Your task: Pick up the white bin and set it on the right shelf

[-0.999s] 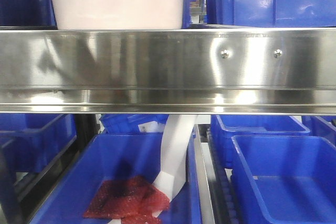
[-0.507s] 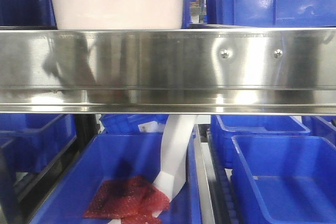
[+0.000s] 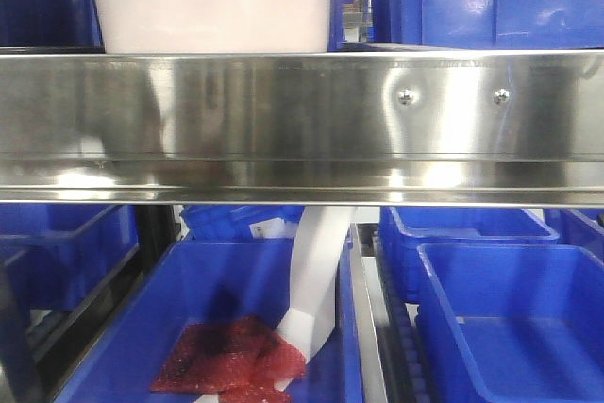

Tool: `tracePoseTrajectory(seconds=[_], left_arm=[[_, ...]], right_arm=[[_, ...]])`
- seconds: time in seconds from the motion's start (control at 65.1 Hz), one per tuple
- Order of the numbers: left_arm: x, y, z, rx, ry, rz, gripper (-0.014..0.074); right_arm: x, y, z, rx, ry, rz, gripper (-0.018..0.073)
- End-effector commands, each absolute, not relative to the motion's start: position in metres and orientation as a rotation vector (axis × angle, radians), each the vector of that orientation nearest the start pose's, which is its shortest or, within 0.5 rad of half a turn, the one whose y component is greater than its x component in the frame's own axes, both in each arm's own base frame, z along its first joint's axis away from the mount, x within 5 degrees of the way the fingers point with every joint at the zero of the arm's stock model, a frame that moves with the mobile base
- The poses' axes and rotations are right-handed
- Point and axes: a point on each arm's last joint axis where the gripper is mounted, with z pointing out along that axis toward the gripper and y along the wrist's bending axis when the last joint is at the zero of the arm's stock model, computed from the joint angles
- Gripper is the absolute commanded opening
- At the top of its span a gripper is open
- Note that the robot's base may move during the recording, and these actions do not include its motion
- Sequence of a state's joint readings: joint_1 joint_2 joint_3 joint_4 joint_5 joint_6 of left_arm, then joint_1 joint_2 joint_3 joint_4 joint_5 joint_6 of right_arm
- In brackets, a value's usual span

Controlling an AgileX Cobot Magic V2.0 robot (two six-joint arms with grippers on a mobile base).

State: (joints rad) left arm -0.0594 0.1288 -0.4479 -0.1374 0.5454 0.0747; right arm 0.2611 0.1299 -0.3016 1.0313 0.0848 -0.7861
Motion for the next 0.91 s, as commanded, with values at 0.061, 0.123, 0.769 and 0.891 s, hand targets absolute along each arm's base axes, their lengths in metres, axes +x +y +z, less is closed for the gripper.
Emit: tracePoseTrajectory(seconds=[0.061, 0.123, 0.769, 0.891], left_arm=[[0.034, -0.004, 0.291, 0.051, 1.521, -0.078, -0.0117], [0.036, -0.004, 0.272, 0.044, 1.507, -0.081, -0.0117], [0.056, 0.0, 0.207, -0.031, 1.408, -0.058, -0.0117], [0.056, 0.0, 0.207, -0.031, 1.408, -0.058, -0.0118]], right_arm=[[0.046, 0.016, 0.314, -0.035, 1.329, 0.455, 0.0077], [0.046, 0.016, 0.314, -0.035, 1.329, 0.455, 0.0077], [0.046, 0.016, 0.313, -0.038, 1.331, 0.457, 0.0077], [0.046, 0.016, 0.313, -0.038, 1.331, 0.457, 0.0077]])
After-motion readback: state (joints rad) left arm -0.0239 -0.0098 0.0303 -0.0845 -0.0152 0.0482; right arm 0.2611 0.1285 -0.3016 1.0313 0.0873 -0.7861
